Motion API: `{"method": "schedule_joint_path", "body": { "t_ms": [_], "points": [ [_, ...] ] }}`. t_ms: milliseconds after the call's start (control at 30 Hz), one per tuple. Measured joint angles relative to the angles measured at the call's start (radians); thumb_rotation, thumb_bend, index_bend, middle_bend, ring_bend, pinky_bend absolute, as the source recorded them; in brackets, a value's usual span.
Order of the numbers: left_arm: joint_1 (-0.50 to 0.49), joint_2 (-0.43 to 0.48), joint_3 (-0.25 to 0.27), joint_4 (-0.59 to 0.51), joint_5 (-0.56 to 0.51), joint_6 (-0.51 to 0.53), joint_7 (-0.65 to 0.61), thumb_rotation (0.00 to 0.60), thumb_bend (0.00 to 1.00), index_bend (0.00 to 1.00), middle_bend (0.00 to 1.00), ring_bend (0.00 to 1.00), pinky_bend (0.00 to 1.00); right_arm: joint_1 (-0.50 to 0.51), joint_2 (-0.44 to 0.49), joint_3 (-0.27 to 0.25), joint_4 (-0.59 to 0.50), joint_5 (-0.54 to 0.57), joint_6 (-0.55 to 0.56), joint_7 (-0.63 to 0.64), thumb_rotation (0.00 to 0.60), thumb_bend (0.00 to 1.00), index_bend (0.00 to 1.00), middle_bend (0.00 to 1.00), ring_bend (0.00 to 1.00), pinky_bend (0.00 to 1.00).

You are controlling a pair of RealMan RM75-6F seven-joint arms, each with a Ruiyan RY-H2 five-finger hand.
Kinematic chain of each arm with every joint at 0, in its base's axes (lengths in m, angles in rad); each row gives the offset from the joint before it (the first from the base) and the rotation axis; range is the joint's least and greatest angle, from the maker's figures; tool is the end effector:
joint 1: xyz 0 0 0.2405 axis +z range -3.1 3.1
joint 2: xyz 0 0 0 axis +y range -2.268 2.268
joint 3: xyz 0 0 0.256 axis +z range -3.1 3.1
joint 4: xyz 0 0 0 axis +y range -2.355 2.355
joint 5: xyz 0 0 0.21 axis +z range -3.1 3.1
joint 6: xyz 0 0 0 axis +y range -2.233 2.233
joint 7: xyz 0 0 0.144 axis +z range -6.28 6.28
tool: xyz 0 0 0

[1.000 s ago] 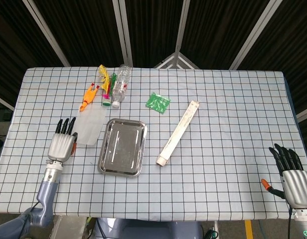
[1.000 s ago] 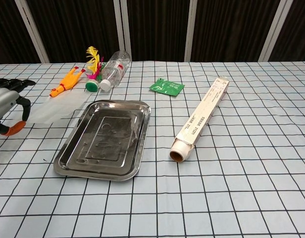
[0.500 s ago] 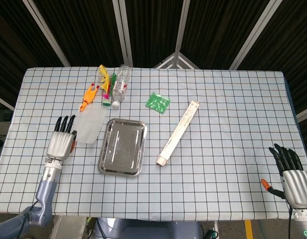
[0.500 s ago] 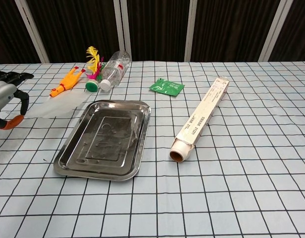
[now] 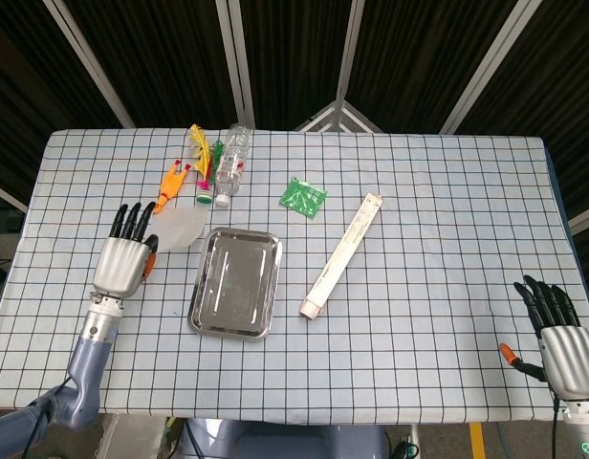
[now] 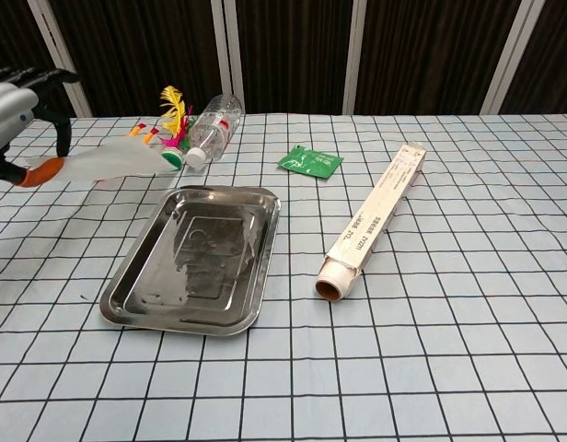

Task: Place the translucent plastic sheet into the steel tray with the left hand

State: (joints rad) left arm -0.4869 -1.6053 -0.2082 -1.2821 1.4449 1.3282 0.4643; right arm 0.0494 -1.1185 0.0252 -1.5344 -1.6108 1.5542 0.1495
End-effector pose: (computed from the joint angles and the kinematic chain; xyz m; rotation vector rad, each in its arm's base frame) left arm -0.2108 0.3188 0.0329 -1.5769 -0.4765 -0.9230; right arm -0.3155 -0.1650 0.1655 1.4118 -0.9080 1.0174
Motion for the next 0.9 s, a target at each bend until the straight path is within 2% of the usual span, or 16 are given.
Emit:
{"method": "schedule_joint_path", "body": {
  "t_ms": [133, 400, 600, 833, 900],
  "points": [
    [-0.024, 0.026, -0.014, -0.144, 0.031, 0.017, 0.051, 0.600, 0.49, 0.60, 0.02, 0.00, 0.00, 0.000, 0.000, 0.000, 0.000, -0.001, 0.001, 0.002, 0.600, 0.29, 0.00, 0.00, 0.00, 0.04],
    [-0.074, 0.013, -0.017, -0.335, 0.075, 0.016, 0.175, 0.600, 0.49, 0.60, 0.02, 0.00, 0.00, -0.001, 0.002, 0.001, 0.002, 0.002, 0.003, 0.009, 0.600, 0.29, 0.00, 0.00, 0.00, 0.04],
    [-0.077, -0.016, 0.061, -0.375, 0.116, 0.002, 0.220, 0.600, 0.49, 0.60, 0.02, 0.00, 0.00, -0.004, 0.005, 0.001, 0.004, 0.004, 0.007, 0.019, 0.600, 0.29, 0.00, 0.00, 0.00, 0.04],
    [-0.072, -0.024, 0.176, -0.332, 0.200, -0.038, 0.215, 0.600, 0.50, 0.60, 0.02, 0.00, 0.00, -0.006, 0.005, 0.001, 0.003, 0.005, 0.010, 0.020, 0.600, 0.29, 0.00, 0.00, 0.00, 0.04],
    [-0.071, -0.022, 0.188, -0.318, 0.214, -0.041, 0.209, 0.600, 0.50, 0.61, 0.02, 0.00, 0.00, -0.007, 0.006, 0.001, 0.002, 0.006, 0.009, 0.020, 0.600, 0.29, 0.00, 0.00, 0.00, 0.04]
  ]
}}
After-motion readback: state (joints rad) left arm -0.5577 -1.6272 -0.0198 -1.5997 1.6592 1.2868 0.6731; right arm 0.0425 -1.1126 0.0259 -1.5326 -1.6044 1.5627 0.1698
